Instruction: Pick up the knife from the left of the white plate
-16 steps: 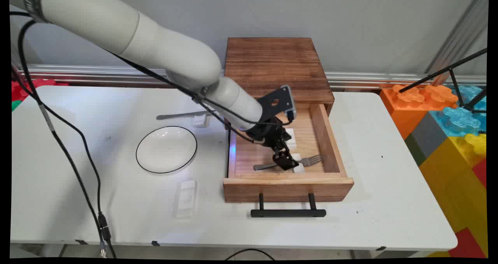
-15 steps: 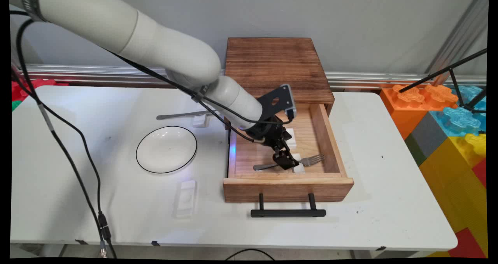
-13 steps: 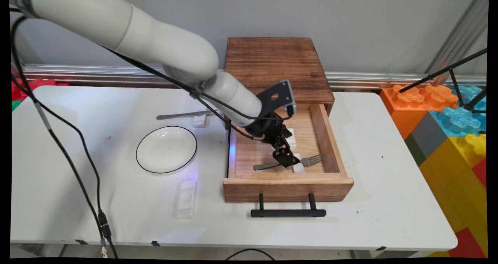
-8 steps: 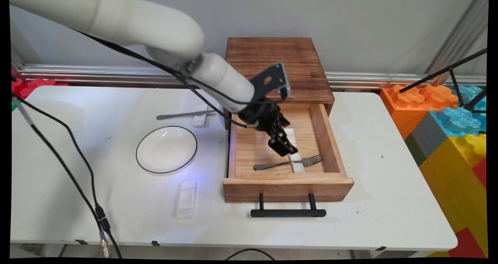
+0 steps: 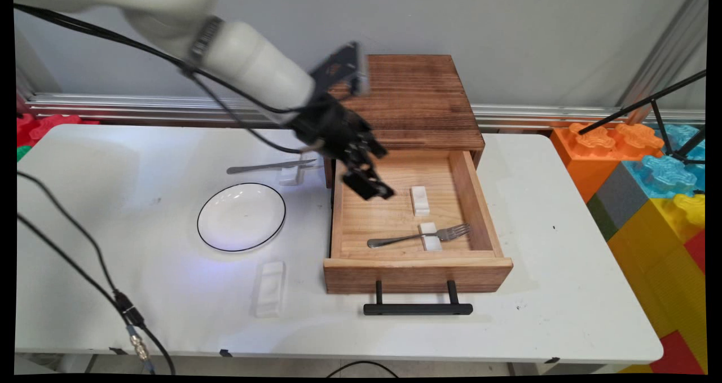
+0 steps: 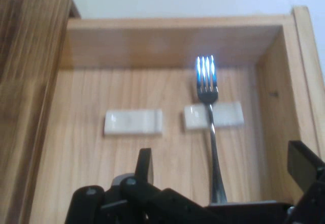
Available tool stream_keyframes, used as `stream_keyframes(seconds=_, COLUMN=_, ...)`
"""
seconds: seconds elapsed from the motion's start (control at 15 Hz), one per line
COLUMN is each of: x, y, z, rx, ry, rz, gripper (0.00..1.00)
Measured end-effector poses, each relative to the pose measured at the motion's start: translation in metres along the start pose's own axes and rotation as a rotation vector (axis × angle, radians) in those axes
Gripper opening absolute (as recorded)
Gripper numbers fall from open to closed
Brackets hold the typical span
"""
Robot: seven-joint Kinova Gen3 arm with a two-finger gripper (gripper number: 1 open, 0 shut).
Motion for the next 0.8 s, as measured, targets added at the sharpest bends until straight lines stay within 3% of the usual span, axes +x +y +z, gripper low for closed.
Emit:
stream_keyframes(seconds=0.27, x=-0.039, y=-0.008, z=-0.058, rx=-0.009, ry=-0.039, rz=-0.007, gripper=1.00)
stream_keyframes(seconds=0.8, x=-0.164, y=-0.015, z=-0.175, rx=-0.077, ry=-0.121, rz=-0.024, gripper=1.00)
